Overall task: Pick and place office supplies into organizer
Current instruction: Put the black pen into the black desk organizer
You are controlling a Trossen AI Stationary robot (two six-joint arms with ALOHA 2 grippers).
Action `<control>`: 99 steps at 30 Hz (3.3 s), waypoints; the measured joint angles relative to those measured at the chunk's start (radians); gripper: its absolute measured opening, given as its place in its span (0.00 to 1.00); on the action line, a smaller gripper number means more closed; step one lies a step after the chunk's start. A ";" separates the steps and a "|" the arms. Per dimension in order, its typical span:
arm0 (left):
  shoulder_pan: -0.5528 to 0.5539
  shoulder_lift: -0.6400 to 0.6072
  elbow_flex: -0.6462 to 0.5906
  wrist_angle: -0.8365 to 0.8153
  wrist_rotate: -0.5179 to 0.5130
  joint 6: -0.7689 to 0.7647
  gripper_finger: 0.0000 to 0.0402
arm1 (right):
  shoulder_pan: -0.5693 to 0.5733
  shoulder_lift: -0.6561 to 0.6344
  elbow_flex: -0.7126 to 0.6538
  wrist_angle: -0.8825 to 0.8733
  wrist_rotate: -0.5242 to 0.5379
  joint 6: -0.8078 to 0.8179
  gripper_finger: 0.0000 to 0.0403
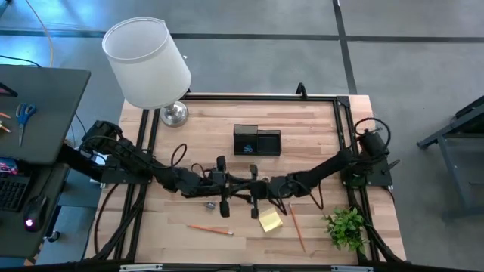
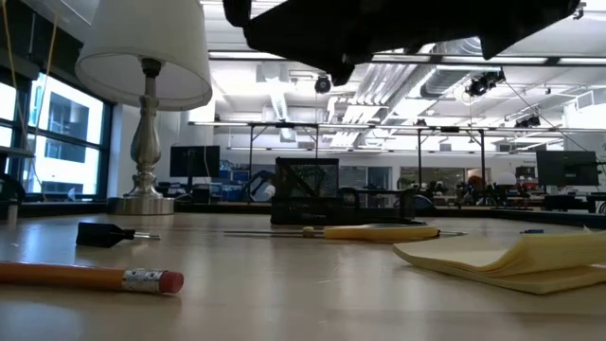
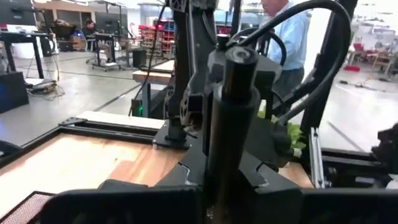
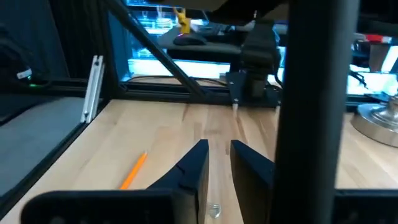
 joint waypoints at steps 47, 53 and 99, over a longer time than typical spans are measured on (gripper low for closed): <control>-0.009 -0.209 0.005 -0.586 0.196 0.003 0.06 | -0.043 -0.232 0.017 0.028 -0.129 -0.256 0.43; -0.009 -0.208 0.005 -0.607 0.196 -0.021 0.04 | -0.049 -0.154 0.098 0.022 -0.147 -0.259 0.44; -0.025 -0.415 0.007 -1.002 0.096 -0.316 0.32 | -0.182 -0.181 0.226 -0.523 -0.010 -0.308 0.05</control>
